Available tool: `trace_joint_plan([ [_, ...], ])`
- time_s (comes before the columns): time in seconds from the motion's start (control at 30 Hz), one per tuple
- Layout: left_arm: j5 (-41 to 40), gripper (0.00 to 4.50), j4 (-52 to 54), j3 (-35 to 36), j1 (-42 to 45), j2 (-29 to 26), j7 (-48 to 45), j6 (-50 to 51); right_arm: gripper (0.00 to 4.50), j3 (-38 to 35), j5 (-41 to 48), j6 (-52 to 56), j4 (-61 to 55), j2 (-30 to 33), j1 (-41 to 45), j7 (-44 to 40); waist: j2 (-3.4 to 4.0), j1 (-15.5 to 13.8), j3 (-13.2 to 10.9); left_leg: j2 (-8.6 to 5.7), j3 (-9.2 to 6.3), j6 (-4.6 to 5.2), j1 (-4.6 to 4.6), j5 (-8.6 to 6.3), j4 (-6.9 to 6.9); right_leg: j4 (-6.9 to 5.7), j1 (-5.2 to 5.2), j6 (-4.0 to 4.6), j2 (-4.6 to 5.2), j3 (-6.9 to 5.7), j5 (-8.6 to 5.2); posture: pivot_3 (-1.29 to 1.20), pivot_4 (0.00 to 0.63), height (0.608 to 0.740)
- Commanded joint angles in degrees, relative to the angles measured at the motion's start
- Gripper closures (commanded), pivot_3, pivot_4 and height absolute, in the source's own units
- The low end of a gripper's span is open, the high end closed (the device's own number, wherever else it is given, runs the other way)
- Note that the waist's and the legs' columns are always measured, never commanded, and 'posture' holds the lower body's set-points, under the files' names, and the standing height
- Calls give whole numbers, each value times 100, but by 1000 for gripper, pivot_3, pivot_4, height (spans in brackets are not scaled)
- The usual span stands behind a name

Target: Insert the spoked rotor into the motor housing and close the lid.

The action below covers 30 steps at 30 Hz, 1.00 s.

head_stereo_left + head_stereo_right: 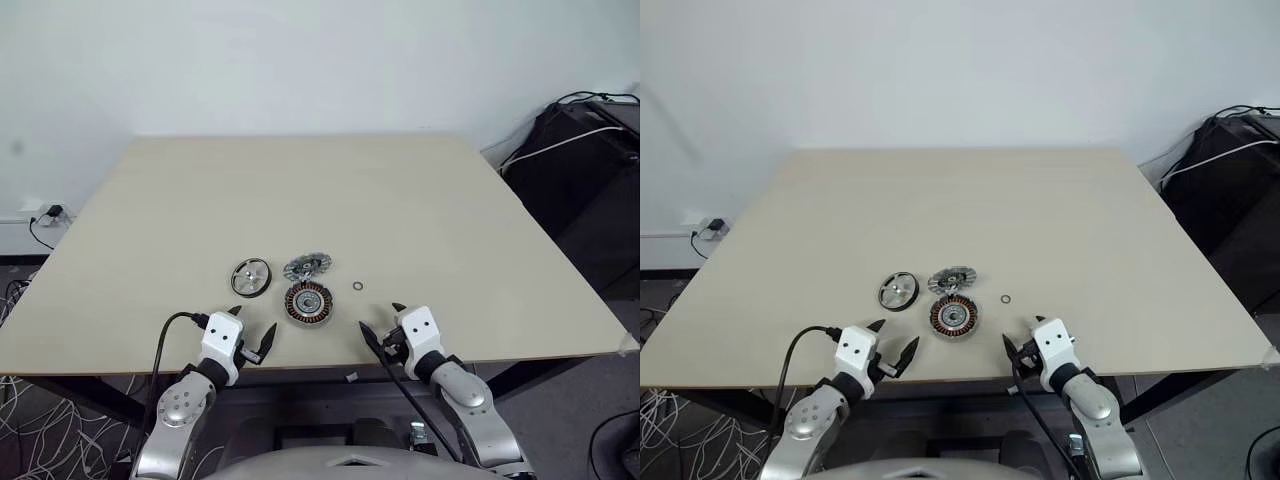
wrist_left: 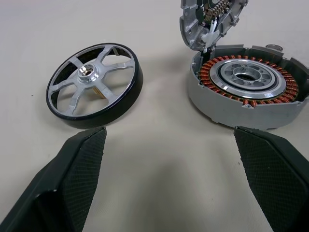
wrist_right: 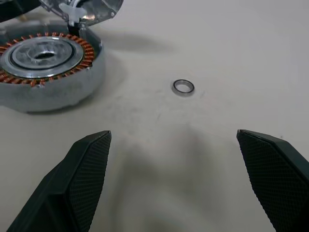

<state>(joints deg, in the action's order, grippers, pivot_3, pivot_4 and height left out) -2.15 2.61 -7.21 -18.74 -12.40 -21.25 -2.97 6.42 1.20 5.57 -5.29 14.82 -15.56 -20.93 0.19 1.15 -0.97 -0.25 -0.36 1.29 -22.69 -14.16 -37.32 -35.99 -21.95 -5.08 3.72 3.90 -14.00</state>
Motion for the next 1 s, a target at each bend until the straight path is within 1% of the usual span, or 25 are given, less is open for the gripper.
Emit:
trace_joint_plan([
  [0.03,54,35,55,-11,93,-26,14,-123,35,-26,136,266,-431,-94,114,54,-1,0,0,0,0,0,0,0,0,0,0,0,-1,0,0,0,0,740],
  [0.23,40,35,18,-14,118,-7,30,-131,35,99,-101,1040,-455,-343,725,406,0,13,1,1,0,-1,5,0,-1,-4,1,1,-2,0,2,0,0,740],
  [0.43,21,35,-51,-14,149,13,30,-218,35,161,-246,1372,179,-553,1607,640,-1,8,2,-4,-1,4,3,3,-1,-3,1,19,-4,0,13,0,0,740],
  [0.5,9,35,-27,-2,174,7,17,-287,35,121,-268,1356,716,-598,2034,688,-4,-8,3,-8,-3,26,2,15,1,-1,2,23,-4,-1,10,0,0,740],
  [0.57,3,35,17,4,178,-3,16,-301,35,87,-282,1258,1174,-629,2319,720,-3,43,1,-11,3,27,7,16,0,-3,4,19,-6,2,14,0,0,740],
  [0.8,7,35,58,-1,153,-20,18,-300,35,23,-253,904,2212,-715,2728,755,0,71,3,-18,-1,27,8,17,3,-4,3,21,-13,0,13,0,0,740],
  [1.0,7,35,81,3,148,-26,22,-291,35,10,-240,661,2722,-786,2883,715,2,106,4,-19,0,27,11,18,2,-5,6,20,-15,2,14,0,0,740],
])
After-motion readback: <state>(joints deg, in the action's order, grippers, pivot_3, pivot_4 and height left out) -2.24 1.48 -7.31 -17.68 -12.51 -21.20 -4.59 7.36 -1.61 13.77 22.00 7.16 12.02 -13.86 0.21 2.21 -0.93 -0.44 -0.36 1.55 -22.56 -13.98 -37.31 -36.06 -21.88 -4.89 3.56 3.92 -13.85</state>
